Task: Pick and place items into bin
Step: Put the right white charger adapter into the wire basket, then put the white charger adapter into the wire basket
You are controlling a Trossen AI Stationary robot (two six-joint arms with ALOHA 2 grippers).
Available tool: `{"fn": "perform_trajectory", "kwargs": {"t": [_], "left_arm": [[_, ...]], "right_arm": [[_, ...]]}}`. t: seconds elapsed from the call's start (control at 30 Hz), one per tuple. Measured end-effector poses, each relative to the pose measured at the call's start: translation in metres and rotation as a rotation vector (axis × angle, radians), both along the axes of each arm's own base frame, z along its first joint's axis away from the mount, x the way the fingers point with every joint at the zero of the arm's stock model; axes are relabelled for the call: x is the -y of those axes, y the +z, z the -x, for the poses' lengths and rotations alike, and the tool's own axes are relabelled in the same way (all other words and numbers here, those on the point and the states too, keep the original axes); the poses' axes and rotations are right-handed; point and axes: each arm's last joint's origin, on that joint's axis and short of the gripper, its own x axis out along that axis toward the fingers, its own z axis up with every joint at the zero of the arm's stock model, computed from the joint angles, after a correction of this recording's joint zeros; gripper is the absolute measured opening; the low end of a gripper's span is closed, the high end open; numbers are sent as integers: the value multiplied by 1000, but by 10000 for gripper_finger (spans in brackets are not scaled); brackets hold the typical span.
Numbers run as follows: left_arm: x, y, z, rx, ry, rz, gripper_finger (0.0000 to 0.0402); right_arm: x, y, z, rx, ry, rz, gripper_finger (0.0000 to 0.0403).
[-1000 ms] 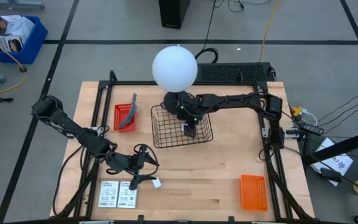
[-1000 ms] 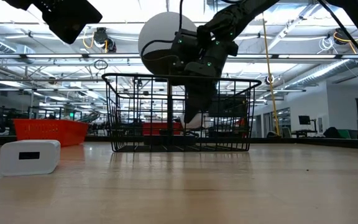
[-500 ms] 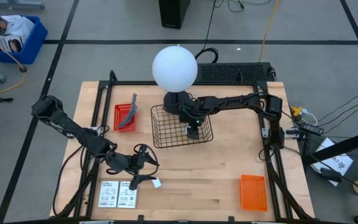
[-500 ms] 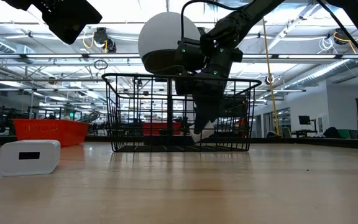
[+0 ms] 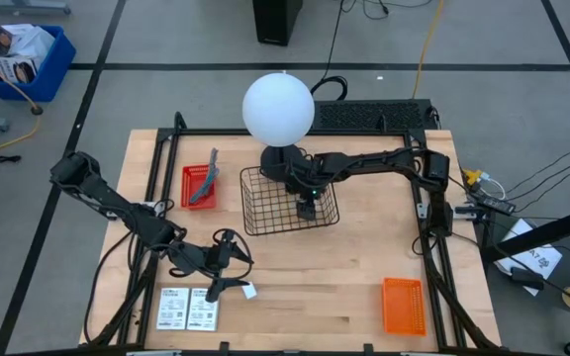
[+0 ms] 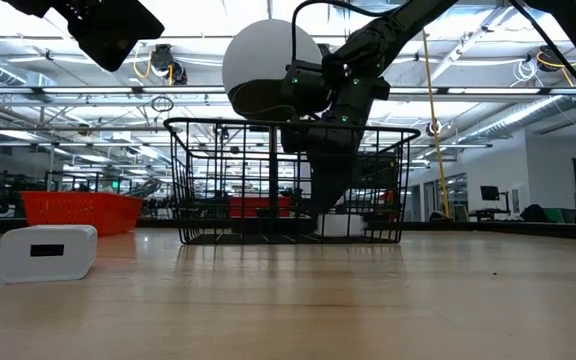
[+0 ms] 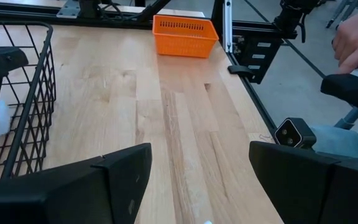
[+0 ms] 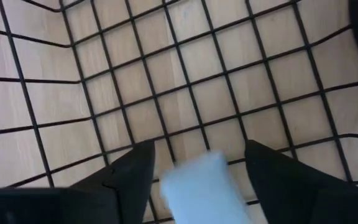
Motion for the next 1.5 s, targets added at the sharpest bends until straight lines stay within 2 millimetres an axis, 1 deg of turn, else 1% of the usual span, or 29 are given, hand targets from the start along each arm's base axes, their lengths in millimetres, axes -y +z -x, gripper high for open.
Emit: {"fn": "perform_trajectory", "kwargs": {"t": [0.1, 0.23, 0.43, 0.57, 0.63, 0.73, 0.9, 1.0, 1.1, 1.17, 1.23, 1.37, 1.5], "left_arm": [[0, 0, 0, 0, 0, 0, 274], [0, 0, 0, 0, 0, -1, 274], [0, 0, 0, -2, 0, -3, 274], [0, -1, 0, -4, 2, -7, 274], [0, -1, 0, -5, 2, -8, 274], [0, -1, 0, -5, 2, -8, 273], [0, 1, -1, 19, 16, 3, 274], [0, 5, -2, 57, 31, 16, 273], [1, 9, -1, 88, 17, 4, 274], [1, 15, 2, 120, 21, 0, 274], [2, 22, 7, 166, 43, -5, 274], [2, 40, 22, 237, 55, -26, 274], [2, 54, 42, 274, 19, -21, 274]], "right_arm": [[-1, 0, 0, 1, 7, 3, 271], [-3, 4, 0, 18, 57, 22, 290], [-15, 30, 2, 95, 101, 52, 287], [-29, 55, 2, 197, 107, 64, 280], [-42, 65, 0, 251, 130, 68, 278], [-68, 78, -7, 371, 214, 88, 276], [-122, 93, -21, 587, 375, 112, 272], [-158, 96, -24, 694, 502, 136, 271], [-192, 94, -26, 771, 566, 152, 271], [-209, 93, -25, 791, 580, 177, 271], [-223, 85, -28, 820, 598, 202, 271], [-239, 60, -35, 796, 611, 244, 271], [-242, 37, -44, 793, 612, 241, 271]]}}
